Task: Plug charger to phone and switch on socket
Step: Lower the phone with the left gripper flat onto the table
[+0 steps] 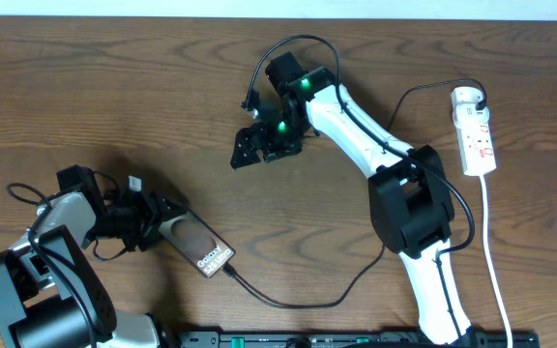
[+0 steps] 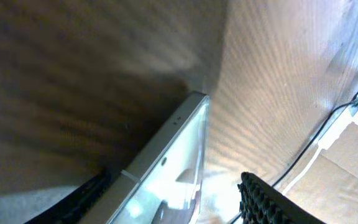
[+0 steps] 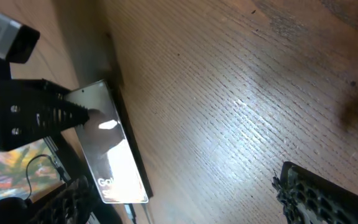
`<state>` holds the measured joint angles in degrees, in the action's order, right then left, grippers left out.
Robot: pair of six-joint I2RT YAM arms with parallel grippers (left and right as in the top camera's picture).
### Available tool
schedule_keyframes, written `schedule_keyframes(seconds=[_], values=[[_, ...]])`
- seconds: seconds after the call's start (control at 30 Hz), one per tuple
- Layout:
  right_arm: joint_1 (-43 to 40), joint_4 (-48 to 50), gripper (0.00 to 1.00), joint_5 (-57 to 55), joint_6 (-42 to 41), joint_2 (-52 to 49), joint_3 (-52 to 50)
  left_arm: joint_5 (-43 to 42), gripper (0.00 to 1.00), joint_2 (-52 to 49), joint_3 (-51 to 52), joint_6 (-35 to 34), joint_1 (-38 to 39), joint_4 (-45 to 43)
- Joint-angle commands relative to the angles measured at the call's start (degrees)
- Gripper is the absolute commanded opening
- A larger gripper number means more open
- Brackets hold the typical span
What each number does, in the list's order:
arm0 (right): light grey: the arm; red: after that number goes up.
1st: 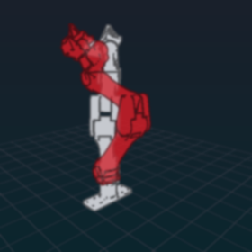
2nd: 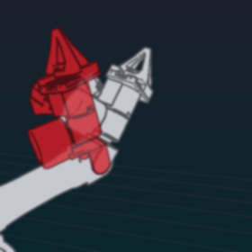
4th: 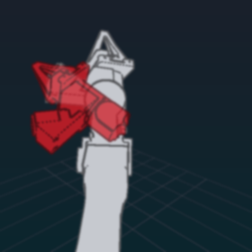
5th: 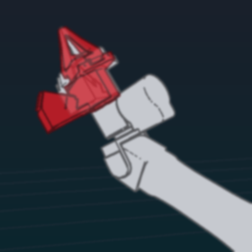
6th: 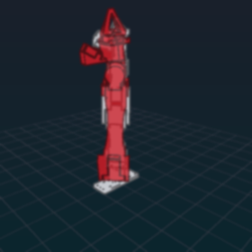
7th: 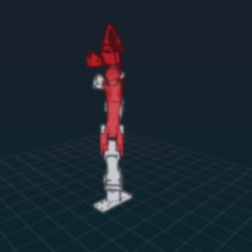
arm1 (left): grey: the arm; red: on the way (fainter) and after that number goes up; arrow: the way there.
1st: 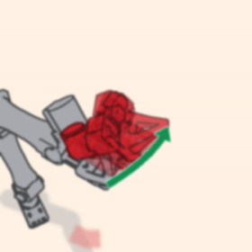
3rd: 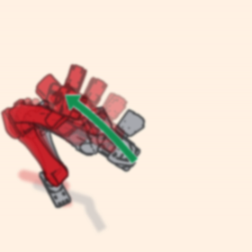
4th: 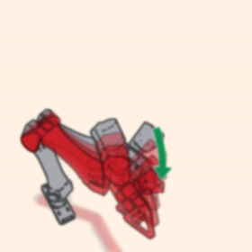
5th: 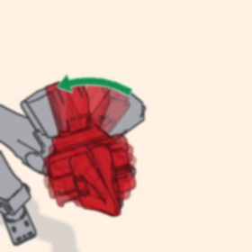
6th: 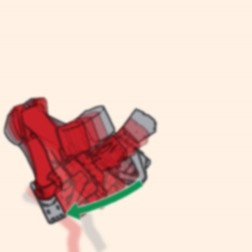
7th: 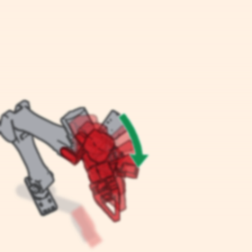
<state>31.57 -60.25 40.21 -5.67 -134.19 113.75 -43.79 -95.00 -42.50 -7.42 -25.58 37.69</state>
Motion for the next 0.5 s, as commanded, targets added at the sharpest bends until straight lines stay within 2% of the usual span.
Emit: schedule_keyframes(seconds=[0.0, 0.1, 0.47], values=[[0.0, -0.3, 0.93, 0.2, 0.6, 1.6, 0.9, 12.0, 0.67, -1.2, 1.2, -4.5, 0.2, 2.0], [0.0, -0.5, 0.94, 0.2, 0.9, 1.6, 0.9, 20.9, 0.68, -1.2, 1.2, -11.2, 0.2, 4.1], [-0.1, -1.0, 0.93, 0.2, 1.5, 1.6, 0.9, 21.5, 0.68, -0.7, 0.9, -11.3, 0.2, 5.4]])
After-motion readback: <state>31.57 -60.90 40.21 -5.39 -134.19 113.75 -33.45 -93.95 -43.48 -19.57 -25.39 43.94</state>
